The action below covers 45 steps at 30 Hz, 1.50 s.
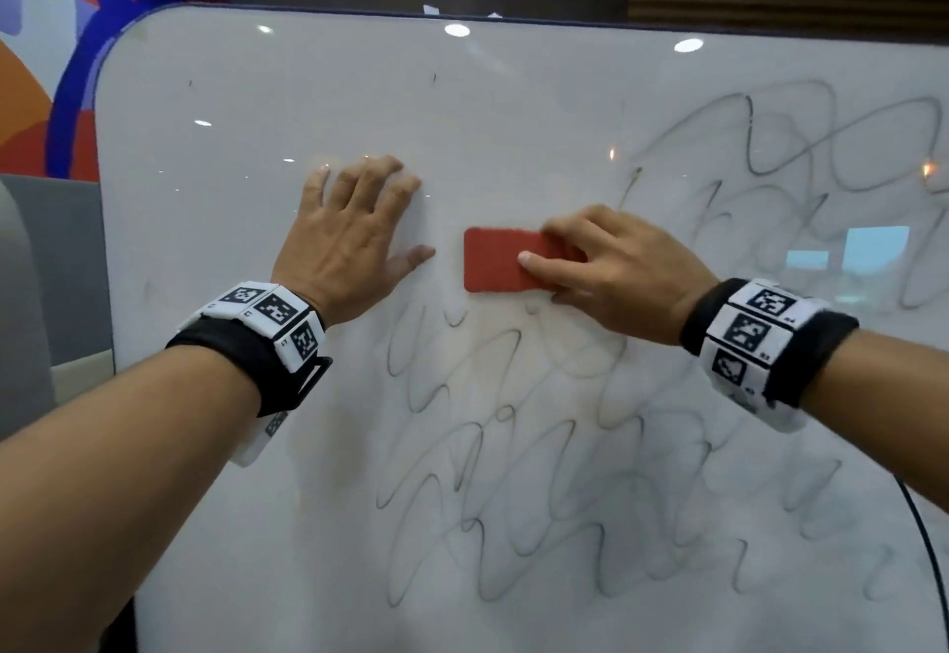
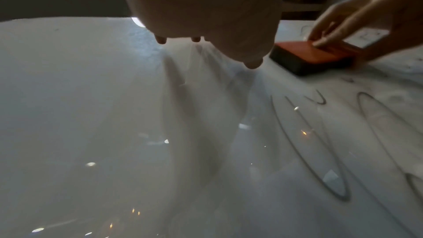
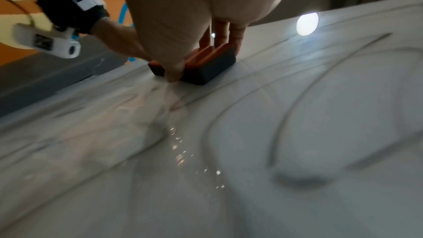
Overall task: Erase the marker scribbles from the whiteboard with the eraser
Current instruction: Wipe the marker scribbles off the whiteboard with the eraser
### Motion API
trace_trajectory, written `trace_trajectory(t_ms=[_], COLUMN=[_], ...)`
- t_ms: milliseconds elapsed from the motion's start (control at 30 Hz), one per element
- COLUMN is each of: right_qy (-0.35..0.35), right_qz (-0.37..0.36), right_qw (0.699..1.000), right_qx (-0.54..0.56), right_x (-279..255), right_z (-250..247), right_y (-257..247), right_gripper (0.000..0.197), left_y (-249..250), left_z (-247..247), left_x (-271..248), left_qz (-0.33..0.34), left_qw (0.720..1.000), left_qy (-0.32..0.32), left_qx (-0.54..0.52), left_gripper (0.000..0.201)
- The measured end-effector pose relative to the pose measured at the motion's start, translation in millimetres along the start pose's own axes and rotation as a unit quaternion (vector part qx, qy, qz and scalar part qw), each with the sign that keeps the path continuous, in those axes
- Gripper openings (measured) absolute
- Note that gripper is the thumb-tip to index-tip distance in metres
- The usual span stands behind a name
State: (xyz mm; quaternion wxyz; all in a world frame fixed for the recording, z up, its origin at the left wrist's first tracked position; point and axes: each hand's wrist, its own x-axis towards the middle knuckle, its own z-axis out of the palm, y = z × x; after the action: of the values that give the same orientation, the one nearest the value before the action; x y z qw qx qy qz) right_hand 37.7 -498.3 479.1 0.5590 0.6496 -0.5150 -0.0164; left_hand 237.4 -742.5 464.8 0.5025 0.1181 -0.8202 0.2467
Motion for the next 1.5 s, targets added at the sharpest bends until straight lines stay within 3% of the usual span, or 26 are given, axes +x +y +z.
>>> trace_trajectory(t_ms=[167, 233, 333, 467, 533, 633, 700, 767, 833, 933, 1033, 1133, 1200, 1267, 1367, 1433, 1500], right_qy=[0.079, 0.078, 0.031, 0.001, 0.013, 0.052, 0.075, 0.075, 0.039, 0.008, 0.040, 0.067, 0.071, 0.049, 0.014, 0.038, 0.080], right_qz=[0.210, 0.190, 0.071, -0.010, 0.010, 0.151, 0.195, 0.152, 0.055, -0.009, 0.112, 0.229, 0.202, 0.115, 0.053, 0.115, 0.223], right_qw=[0.974, 0.978, 0.997, 1.000, 0.999, 0.987, 0.978, 0.985, 0.997, 0.999, 0.992, 0.971, 0.976, 0.992, 0.997, 0.991, 0.971], right_qx=[-0.018, -0.036, -0.023, -0.012, -0.032, -0.024, -0.026, -0.026, -0.030, -0.043, -0.036, -0.021, -0.030, -0.034, -0.050, -0.050, -0.031], right_x=[16.2, 12.4, -5.2, -8.4, -1.7, 7.5, 6.6, -1.5, -12.0, -7.6, 9.8, 19.3, 13.4, 0.8, -6.0, -2.3, -0.8], right_z=[-25.1, -14.8, 1.4, -11.0, -21.4, -32.3, -26.2, -13.7, -4.8, -16.1, -33.6, -38.0, -27.1, -15.9, -17.4, -25.7, -34.0], right_y=[45.0, 29.3, 8.3, 30.6, 52.5, 72.1, 62.4, 43.8, 31.4, 49.7, 83.4, 83.6, 63.4, 43.6, 48.8, 64.9, 75.7], right_gripper=[0.052, 0.053, 0.051, 0.043, 0.043, 0.053, 0.053, 0.050, 0.043, 0.039, 0.049, 0.053, 0.053, 0.050, 0.047, 0.050, 0.051], left_y=[11.7, 16.2, 21.1, 21.6, 21.4, 22.3, 22.5, 22.1, 21.6, 21.7, 22.8, 22.6, 22.4, 22.4, 22.7, 22.3, 23.0], left_z=[7.2, 5.2, 0.3, 0.7, 1.9, 1.7, 1.6, 1.5, 0.8, 0.7, 1.1, 0.4, 1.2, 2.4, 3.7, 4.7, 5.5], left_x=[7.2, 15.3, 27.5, 29.5, 29.3, 28.4, 27.8, 27.4, 27.2, 26.8, 26.5, 25.9, 26.0, 25.9, 24.5, 22.9, 21.5], left_qz=[0.007, 0.014, 0.033, 0.046, 0.045, 0.039, 0.039, 0.039, 0.039, 0.042, 0.037, 0.035, 0.034, 0.033, 0.034, 0.034, 0.031], left_qw=[1.000, 1.000, 0.999, 0.997, 0.997, 0.997, 0.997, 0.997, 0.997, 0.997, 0.997, 0.997, 0.997, 0.998, 0.998, 0.998, 0.998], left_qy=[-0.015, -0.024, -0.039, -0.053, -0.055, -0.063, -0.060, -0.057, -0.058, -0.059, -0.061, -0.064, -0.063, -0.059, -0.057, -0.056, -0.054], left_qx=[0.008, 0.009, 0.013, 0.017, 0.017, 0.012, 0.014, 0.016, 0.020, 0.018, 0.015, 0.015, 0.014, 0.013, 0.009, 0.010, 0.008], left_gripper=[0.078, 0.081, 0.085, 0.093, 0.094, 0.095, 0.094, 0.095, 0.095, 0.094, 0.094, 0.094, 0.094, 0.093, 0.092, 0.092, 0.092])
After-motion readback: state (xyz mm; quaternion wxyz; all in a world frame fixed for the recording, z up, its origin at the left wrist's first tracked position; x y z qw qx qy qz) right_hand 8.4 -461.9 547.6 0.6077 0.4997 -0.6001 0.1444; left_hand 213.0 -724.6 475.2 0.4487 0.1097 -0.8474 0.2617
